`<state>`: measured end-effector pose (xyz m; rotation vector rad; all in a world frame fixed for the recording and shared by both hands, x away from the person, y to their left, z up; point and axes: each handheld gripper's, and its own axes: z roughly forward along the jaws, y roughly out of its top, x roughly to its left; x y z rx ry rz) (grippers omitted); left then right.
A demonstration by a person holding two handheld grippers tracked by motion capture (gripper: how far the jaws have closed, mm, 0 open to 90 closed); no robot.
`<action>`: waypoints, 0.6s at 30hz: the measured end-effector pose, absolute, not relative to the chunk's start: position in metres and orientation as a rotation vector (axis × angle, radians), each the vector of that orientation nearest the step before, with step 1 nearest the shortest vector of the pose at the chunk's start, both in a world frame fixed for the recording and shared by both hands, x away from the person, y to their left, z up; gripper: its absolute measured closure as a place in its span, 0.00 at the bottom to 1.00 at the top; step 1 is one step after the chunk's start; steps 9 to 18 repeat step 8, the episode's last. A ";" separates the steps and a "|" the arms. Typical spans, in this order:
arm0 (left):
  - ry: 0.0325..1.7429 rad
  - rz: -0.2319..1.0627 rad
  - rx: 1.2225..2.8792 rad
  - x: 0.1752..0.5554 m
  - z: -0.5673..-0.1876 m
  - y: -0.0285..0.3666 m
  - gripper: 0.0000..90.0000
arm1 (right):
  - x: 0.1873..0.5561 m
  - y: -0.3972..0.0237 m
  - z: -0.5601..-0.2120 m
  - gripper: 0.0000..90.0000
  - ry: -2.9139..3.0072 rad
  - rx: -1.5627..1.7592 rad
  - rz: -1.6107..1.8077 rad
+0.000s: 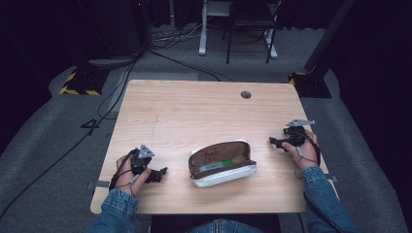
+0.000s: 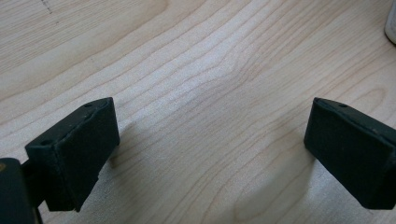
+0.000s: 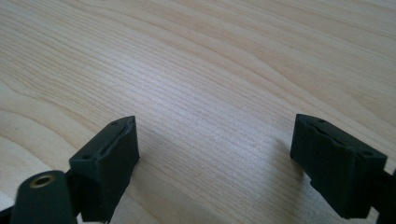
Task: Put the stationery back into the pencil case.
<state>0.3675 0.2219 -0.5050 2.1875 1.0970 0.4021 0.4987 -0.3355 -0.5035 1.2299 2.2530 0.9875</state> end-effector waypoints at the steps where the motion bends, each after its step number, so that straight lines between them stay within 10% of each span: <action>1: 1.097 0.402 2.188 0.367 -0.505 0.222 0.04 | 0.499 -0.335 -0.504 0.17 2.254 1.228 0.988; 18: 1.101 0.401 2.184 0.366 -0.505 0.221 0.04 | 0.500 -0.334 -0.504 0.14 2.253 1.235 0.978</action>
